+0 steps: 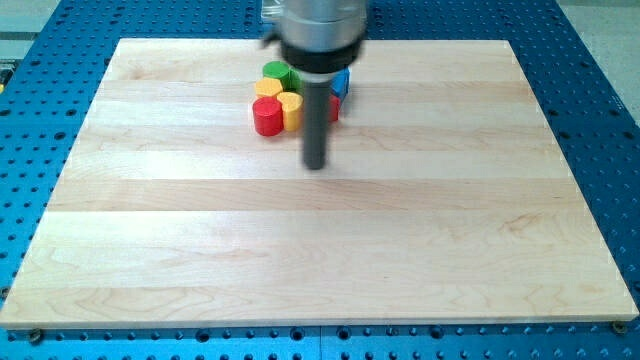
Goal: Slide the red circle diagonal to the hexagon
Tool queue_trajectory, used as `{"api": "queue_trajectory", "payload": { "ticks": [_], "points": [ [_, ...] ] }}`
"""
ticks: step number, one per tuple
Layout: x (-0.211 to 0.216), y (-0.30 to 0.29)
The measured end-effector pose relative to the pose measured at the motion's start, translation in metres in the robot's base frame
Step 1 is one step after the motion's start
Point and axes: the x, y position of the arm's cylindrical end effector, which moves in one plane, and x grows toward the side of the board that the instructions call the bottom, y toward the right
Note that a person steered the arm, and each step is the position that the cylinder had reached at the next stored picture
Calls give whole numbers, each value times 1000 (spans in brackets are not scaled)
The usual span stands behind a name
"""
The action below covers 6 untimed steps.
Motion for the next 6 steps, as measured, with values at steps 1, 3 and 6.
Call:
{"api": "queue_trajectory", "payload": {
  "ticks": [1,3,6],
  "points": [
    [-24,-11],
    [-164,-2],
    [-119,-86]
  ]
}}
